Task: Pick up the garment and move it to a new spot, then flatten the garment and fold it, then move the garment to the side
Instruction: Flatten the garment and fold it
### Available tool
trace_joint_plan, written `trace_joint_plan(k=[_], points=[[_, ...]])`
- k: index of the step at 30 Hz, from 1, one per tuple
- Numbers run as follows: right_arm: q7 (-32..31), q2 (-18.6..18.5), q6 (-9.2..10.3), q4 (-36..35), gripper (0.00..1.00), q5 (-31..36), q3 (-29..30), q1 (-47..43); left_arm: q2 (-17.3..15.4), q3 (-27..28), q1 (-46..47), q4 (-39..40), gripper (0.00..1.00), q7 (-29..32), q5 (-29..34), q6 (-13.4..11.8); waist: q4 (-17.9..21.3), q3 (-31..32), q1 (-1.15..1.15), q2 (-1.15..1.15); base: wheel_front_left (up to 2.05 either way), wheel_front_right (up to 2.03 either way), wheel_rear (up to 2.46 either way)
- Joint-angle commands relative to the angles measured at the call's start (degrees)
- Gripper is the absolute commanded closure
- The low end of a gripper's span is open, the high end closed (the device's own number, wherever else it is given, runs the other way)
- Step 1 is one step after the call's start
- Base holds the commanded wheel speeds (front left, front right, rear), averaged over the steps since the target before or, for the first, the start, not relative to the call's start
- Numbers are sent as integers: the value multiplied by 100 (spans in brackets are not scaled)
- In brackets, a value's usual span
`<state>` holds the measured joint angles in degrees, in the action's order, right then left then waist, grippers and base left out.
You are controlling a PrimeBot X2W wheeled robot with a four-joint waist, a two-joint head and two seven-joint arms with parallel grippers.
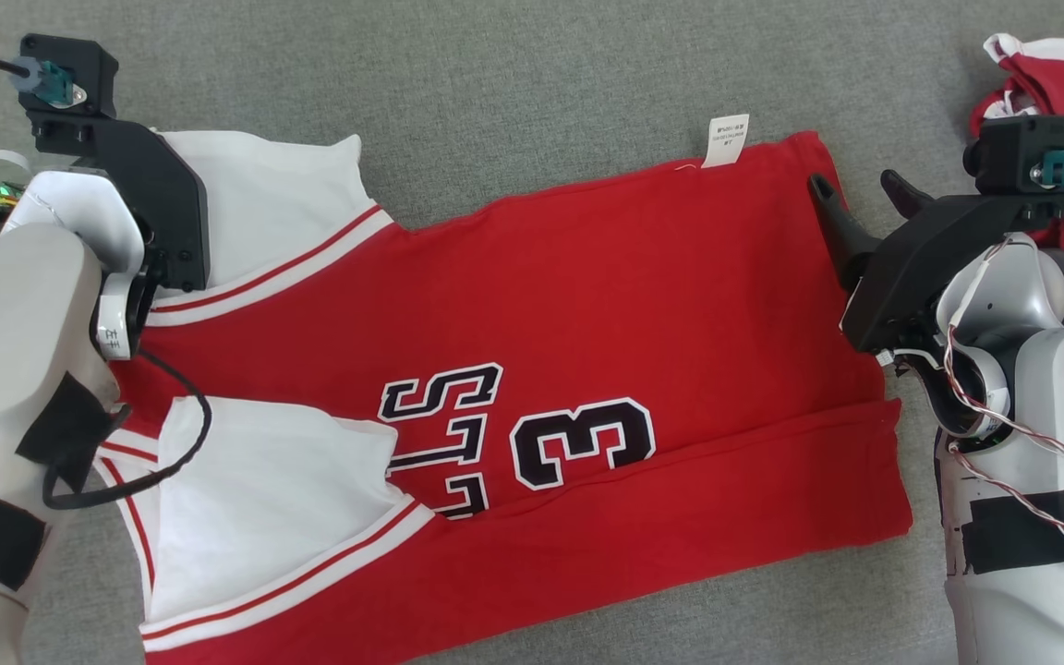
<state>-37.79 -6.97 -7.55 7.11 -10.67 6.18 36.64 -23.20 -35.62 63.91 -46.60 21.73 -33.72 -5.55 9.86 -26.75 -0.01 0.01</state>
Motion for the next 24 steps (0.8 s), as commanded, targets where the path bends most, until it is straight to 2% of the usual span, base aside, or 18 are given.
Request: trace_joint_plan(k=[1,4,5,7,8,10,11,14,16,17,24], points=[[3,20,16,-23,0,-46,-16,-31,31,-10,26,-34,56,48,-12,12,11,-28,1,-1,0,0,0],[-20,11,16,-58,0,-65,-14,-31,51,-16,6,-52,54,175,-82,33,23,-63,1,-1,0,0,0],[-17,1,16,-69,0,-76,-12,-28,65,-12,-4,-50,51,205,-114,30,23,-73,1,-1,0,0,0],[-20,-18,16,-75,0,-86,-2,-20,95,8,-21,-15,36,249,-176,30,17,-89,1,-1,0,0,0],[-21,-16,16,-78,0,-87,-6,-22,98,12,-32,-8,36,275,-190,27,15,-93,1,-1,0,0,0],[-24,8,16,-87,0,-81,-22,-25,88,10,-50,5,41,331,-227,16,20,-101,1,-1,0,0,0],[-28,16,16,-89,0,-88,-26,-23,109,28,-87,6,51,384,-287,31,23,-106,1,-1,0,0,0],[-35,31,16,-97,0,-87,-45,-1,103,3,-123,57,58,460,-299,15,26,-125,1,-1,0,0,0],[-41,33,16,-90,0,-94,-59,26,86,-6,-147,76,78,519,-329,3,34,-132,1,-1,0,0,0],[-41,23,16,-83,0,-96,-61,42,78,-18,-169,85,100,563,-348,15,37,-134,1,-1,0,0,0],[-268,-146,16,-47,0,84,-69,278,-21,7,-190,313,100,648,-366,-14,28,-141,1,-1,0,0,0]])
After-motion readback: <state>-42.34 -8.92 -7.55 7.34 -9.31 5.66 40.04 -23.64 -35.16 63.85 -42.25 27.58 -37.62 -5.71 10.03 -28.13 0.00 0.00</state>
